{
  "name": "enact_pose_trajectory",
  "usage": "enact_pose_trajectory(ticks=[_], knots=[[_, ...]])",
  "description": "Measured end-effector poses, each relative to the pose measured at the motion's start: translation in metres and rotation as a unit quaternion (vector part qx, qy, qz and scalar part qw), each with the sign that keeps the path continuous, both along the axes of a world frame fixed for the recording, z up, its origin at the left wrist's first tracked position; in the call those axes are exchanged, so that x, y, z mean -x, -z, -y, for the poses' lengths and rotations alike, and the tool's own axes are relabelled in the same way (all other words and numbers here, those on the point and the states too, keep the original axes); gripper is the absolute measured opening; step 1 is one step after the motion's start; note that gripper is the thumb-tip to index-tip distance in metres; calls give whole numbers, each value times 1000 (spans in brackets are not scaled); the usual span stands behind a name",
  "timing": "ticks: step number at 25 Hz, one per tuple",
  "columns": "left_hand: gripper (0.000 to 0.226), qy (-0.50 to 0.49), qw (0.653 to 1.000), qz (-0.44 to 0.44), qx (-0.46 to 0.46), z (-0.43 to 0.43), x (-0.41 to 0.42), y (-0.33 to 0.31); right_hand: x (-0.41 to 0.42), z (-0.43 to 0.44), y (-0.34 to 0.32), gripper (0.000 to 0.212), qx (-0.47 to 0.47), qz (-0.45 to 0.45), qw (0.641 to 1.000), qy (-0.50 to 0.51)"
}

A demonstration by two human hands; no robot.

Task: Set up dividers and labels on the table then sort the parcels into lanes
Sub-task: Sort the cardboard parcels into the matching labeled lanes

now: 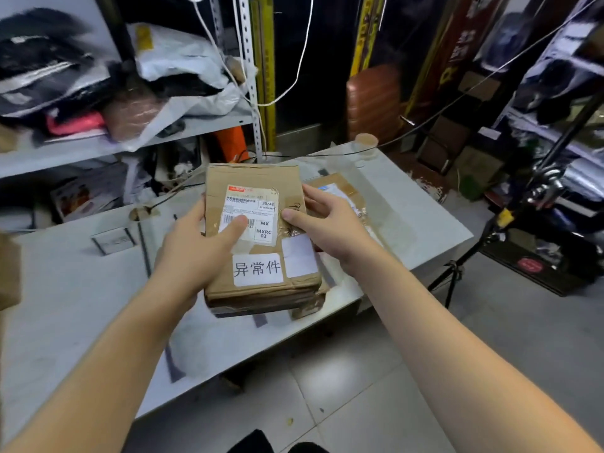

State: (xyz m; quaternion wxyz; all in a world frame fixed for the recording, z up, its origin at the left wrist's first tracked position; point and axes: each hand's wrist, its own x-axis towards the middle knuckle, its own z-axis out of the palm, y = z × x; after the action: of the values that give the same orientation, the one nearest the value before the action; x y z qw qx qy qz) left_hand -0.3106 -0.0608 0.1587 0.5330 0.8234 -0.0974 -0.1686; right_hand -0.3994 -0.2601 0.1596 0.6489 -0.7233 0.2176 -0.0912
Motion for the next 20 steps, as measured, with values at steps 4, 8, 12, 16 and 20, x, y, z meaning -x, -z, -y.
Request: enact_pose_trajectory(ticks=[4, 8, 12, 16, 20], knots=[[53, 37, 999, 5, 16, 79, -21, 9, -16, 69, -4, 51, 41, -17, 999, 16], [45, 67, 996, -19, 48, 144, -55, 18, -46, 134, -1, 58, 60, -44, 997, 31], [45, 88, 994, -29, 65, 198, -79, 25, -72, 188, -9, 44, 87, -67, 993, 33], [54, 99, 994, -15, 50, 245, -103, 38, -101, 243, -4, 39, 100, -79, 992, 16], [53, 79, 996, -28, 7, 291, -119, 63, -131, 296, 29, 45, 89, -101, 991, -14]])
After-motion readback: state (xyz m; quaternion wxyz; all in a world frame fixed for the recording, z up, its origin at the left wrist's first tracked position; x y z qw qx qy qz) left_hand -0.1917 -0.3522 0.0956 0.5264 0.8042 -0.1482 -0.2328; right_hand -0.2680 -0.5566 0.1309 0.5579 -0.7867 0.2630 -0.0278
